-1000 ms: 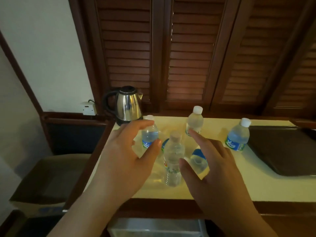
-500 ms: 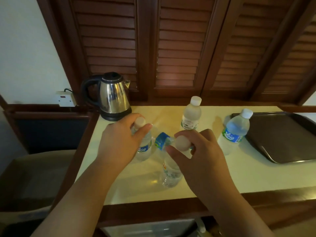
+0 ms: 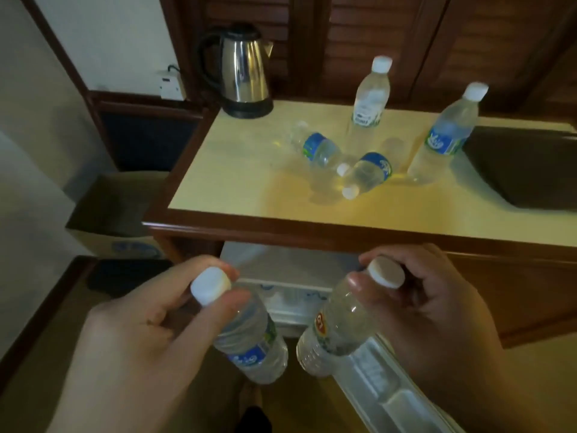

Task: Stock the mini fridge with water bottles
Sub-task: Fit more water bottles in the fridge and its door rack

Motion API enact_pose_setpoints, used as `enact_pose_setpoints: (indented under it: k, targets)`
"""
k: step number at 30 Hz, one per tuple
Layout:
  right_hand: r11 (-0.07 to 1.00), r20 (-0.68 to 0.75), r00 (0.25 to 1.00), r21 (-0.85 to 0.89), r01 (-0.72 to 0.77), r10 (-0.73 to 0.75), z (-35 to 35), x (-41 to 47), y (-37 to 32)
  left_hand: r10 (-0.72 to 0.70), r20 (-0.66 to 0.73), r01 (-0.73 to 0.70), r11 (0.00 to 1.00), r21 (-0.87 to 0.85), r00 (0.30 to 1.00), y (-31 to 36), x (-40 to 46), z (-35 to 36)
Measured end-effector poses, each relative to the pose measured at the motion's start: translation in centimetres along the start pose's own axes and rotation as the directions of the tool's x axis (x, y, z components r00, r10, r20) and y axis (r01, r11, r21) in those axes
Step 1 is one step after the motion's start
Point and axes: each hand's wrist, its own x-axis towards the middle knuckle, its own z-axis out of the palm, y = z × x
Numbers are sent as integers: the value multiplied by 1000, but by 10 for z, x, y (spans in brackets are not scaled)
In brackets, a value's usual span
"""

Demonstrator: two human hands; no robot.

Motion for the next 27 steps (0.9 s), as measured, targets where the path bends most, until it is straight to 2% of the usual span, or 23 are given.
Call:
enact_pose_setpoints:
  k: [2,5,9,14,18,23,27]
  targets:
    - [998,90,994,11,-66,65,15,-20,19,-48,40,45,996,78,998,-13,-23,14]
    - [983,182,966,-26,-180,182,47,-45,62,-152,78,143,984,107,985,-44,-48,40]
    - [946,185,931,-140,-291,314,99,-60,128,-284,121,274,957,93,951,-100,-62,76]
    - [900,119,907,-230,-371,404,174,-62,219,-353,236,327,934,143,905,-180,-58,128]
    - [868,89,900,-322,-379,426,238,-54,306,-310,264,263,944,199,913,-251,-52,175]
    - [822,215,871,-486,-296,441,317,-28,424,-228,279,194,970,145,933,-337,-42,239]
    - [830,253,883,-511,-225,396,364,4,484,-200,226,174,976,132,953,-396,-41,280]
